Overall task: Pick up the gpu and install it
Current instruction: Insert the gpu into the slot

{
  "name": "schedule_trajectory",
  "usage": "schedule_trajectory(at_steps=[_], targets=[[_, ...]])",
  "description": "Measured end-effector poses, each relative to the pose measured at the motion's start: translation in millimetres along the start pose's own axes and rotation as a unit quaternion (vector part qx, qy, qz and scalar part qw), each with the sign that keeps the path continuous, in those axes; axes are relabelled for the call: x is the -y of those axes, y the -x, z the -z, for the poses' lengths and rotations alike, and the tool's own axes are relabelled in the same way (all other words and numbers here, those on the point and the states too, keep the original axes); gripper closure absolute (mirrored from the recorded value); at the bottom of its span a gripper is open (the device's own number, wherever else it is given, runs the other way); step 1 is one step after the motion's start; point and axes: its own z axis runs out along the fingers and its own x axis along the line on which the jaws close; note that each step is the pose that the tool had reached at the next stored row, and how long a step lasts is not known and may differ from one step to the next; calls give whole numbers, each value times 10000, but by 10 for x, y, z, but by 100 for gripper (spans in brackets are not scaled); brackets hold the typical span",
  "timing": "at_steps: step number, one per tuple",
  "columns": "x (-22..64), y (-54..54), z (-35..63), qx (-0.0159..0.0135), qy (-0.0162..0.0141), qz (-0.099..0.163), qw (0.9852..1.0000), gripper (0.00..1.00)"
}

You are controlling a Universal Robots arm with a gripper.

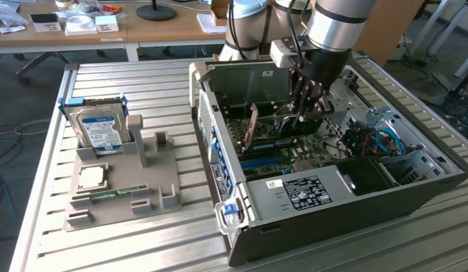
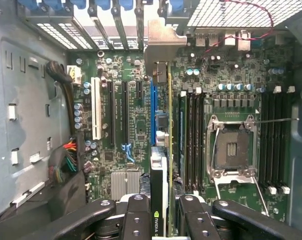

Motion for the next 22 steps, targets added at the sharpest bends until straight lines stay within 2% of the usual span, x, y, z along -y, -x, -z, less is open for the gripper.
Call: schedule_trajectory(at_steps=[19,22], targets=[[-58,-8,-251,0,-4,1,10000,73],[-60,-9,-262,-1,-3,1,10000,73]])
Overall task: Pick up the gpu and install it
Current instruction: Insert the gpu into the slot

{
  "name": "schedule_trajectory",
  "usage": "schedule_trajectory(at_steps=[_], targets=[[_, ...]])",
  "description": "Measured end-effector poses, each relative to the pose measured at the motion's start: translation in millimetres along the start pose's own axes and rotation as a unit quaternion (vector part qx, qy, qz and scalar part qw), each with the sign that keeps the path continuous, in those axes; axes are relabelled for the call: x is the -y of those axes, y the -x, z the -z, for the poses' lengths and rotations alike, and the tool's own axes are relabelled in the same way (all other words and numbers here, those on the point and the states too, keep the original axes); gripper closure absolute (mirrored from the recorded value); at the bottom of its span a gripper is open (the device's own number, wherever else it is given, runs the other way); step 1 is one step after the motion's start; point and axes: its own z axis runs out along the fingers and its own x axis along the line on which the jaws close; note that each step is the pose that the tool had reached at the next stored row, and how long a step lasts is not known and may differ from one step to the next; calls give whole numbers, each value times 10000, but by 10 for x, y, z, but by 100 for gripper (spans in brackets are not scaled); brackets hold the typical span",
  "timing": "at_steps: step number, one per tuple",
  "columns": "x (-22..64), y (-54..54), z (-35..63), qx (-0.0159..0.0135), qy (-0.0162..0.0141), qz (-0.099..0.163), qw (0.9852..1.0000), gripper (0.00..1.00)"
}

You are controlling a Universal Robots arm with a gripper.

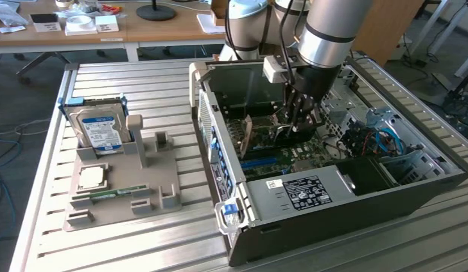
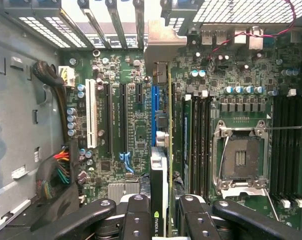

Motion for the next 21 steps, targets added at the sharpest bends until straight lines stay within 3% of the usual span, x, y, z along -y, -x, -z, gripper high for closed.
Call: schedule_trajectory(at_steps=[21], targets=[[-12,0,-48,1,0,0,10000,73]])
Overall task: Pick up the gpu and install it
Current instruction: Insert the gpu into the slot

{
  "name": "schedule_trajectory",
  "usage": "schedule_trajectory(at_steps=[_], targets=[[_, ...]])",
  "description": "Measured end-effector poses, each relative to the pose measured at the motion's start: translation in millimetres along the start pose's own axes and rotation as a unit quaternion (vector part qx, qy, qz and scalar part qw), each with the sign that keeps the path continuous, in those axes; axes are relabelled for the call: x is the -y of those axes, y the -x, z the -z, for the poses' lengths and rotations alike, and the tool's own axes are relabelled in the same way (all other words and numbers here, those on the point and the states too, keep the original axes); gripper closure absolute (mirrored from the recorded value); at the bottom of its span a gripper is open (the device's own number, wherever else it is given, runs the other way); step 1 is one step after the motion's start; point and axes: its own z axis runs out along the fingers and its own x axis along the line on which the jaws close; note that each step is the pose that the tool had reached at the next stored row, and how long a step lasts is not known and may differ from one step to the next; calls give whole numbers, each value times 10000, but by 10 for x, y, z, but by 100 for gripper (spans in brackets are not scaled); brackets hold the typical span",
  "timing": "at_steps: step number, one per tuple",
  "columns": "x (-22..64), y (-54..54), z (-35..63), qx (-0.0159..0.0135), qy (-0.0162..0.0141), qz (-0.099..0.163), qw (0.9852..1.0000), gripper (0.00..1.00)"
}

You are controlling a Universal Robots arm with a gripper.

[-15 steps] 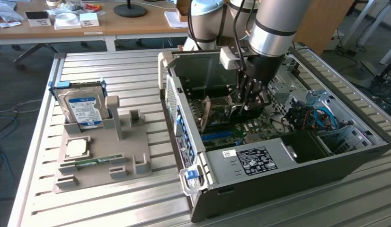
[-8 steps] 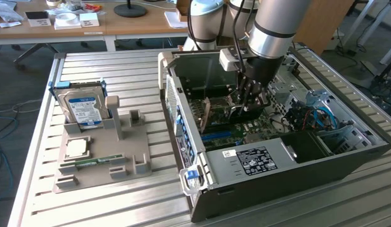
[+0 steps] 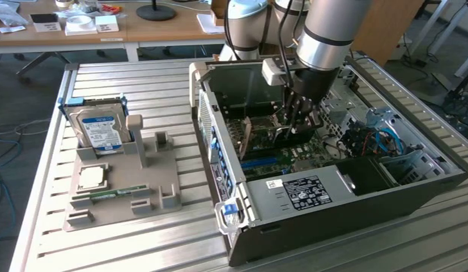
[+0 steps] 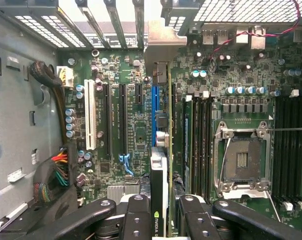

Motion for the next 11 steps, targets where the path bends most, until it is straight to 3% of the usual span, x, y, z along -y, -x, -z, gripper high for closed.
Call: schedule_trajectory(at_steps=[11], targets=[[-15,8,-7,0,0,0,10000,73]])
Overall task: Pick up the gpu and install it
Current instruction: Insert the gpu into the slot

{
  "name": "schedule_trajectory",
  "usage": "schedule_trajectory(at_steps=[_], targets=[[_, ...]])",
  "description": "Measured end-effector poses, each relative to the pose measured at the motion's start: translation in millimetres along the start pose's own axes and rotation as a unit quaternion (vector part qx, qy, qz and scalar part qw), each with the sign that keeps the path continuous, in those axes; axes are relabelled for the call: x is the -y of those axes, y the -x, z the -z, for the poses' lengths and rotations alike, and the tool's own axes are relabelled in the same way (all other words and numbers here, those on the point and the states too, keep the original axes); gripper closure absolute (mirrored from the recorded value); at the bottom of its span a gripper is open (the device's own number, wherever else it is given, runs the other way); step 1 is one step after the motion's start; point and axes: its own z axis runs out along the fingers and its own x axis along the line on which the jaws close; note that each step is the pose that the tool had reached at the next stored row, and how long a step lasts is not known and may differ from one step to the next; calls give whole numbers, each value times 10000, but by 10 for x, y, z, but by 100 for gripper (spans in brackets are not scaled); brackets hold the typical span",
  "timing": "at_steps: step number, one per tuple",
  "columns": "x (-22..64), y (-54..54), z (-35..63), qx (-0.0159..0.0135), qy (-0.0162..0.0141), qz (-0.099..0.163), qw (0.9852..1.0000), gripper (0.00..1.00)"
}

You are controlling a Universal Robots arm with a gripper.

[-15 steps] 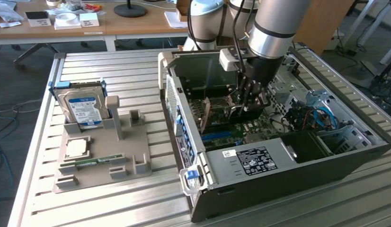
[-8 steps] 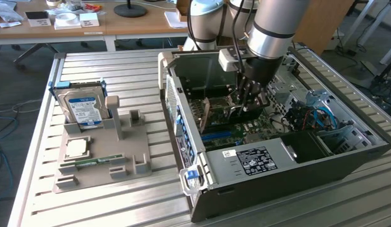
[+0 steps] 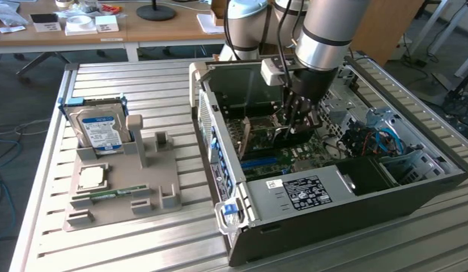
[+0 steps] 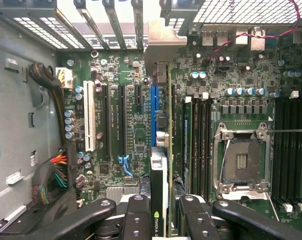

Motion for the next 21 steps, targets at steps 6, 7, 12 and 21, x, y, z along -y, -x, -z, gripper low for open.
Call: schedule_trajectory(at_steps=[6,7,12,21], targets=[[0,0,-9,1,0,0,10000,73],[0,0,-11,0,0,0,10000,73],[-2,0,-27,0,0,0,10000,73],[-32,-2,-58,0,0,0,10000,73]])
